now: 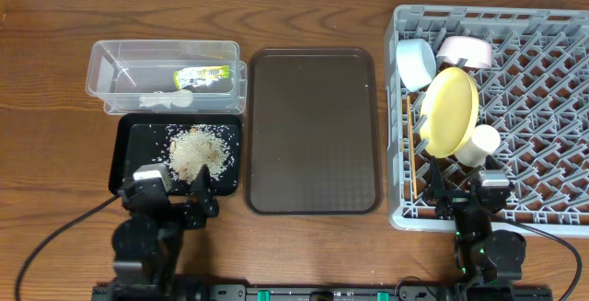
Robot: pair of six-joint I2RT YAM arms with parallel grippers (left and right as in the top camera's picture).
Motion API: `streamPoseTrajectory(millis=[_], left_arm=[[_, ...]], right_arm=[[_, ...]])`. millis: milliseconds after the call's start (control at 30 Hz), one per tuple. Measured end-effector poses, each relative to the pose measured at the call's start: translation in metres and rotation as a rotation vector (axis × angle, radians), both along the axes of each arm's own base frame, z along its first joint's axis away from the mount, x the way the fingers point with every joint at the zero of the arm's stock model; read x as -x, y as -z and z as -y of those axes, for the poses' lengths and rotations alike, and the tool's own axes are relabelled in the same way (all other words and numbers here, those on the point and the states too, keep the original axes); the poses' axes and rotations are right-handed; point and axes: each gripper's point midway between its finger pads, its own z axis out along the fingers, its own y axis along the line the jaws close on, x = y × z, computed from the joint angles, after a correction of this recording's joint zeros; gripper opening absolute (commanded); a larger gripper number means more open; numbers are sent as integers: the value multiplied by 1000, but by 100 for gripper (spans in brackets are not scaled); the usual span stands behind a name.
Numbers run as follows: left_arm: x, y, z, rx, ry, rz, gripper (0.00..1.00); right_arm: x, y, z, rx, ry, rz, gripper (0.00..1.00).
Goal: Sort waste into correct bins and load items into the dishwasher rack
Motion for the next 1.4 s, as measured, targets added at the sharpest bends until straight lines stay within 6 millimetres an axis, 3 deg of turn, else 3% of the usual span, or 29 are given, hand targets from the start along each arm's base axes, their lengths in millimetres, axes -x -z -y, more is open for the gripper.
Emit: streamPoseTrajectory(millis=[367, 433, 500, 1400], left_arm=[[-30, 19, 1, 4, -1, 293, 95], [-30, 34, 1, -9, 2, 255, 95], [-30, 36, 1, -20, 5, 250, 95], [-30, 36, 1, -45, 10, 250, 95]], right_arm=[[0, 0, 0, 0, 0, 0, 99], [0, 0, 0, 0, 0, 0, 99], [0, 0, 0, 0, 0, 0, 99], [0, 0, 0, 0, 0, 0, 99]])
